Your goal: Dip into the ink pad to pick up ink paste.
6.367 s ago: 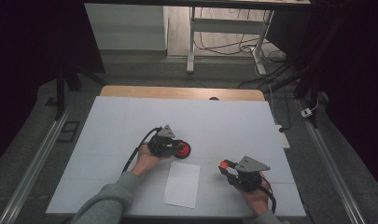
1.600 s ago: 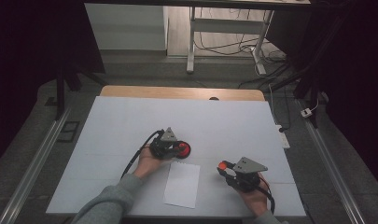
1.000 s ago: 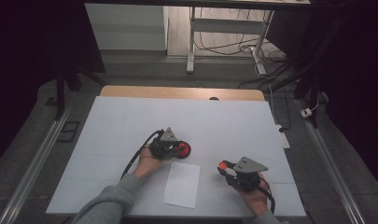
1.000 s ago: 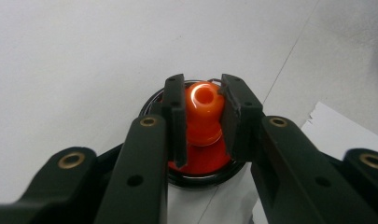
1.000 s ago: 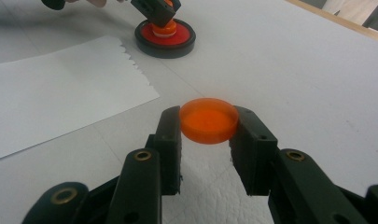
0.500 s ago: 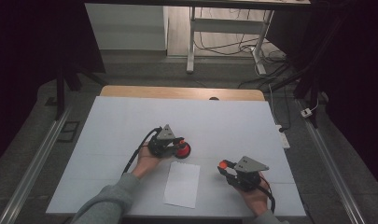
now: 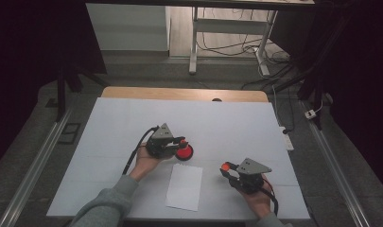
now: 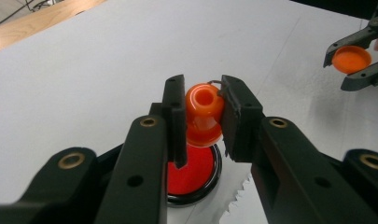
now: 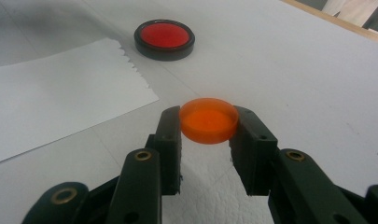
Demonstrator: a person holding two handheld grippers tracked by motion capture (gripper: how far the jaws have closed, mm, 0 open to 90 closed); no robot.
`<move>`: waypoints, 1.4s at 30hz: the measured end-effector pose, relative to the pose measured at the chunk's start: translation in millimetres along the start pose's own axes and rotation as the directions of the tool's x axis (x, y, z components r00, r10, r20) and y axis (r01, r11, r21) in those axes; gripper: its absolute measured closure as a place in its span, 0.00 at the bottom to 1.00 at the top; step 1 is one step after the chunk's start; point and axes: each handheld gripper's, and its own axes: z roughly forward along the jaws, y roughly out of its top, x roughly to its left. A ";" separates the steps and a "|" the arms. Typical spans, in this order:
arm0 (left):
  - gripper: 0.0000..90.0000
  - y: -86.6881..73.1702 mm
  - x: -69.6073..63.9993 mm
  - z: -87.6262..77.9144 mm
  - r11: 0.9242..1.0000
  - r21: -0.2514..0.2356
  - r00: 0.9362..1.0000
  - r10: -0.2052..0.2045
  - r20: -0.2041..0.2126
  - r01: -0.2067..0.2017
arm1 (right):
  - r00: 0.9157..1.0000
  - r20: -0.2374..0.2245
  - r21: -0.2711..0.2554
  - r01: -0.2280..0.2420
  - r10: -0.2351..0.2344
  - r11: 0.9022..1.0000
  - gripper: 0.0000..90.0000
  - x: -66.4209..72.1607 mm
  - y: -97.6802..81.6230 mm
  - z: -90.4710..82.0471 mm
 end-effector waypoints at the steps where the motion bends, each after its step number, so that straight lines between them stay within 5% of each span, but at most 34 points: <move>1: 0.81 -0.1 0.0 -0.4 1.000 -0.001 1.000 -0.004 0.004 0.004 | 1.000 0.000 0.000 0.000 0.000 1.000 0.71 0.1 0.0 0.0; 28: 0.80 3.6 -14.1 -30.0 0.999 -0.033 0.997 -0.012 0.072 0.014 | 1.000 0.000 -0.001 -0.001 0.001 1.000 0.71 0.0 0.1 1.0; 42: 0.80 3.3 -26.1 -35.0 0.999 -0.024 0.995 0.023 0.100 -0.021 | 1.000 0.006 0.003 0.003 -0.003 1.000 0.71 -0.6 0.2 0.3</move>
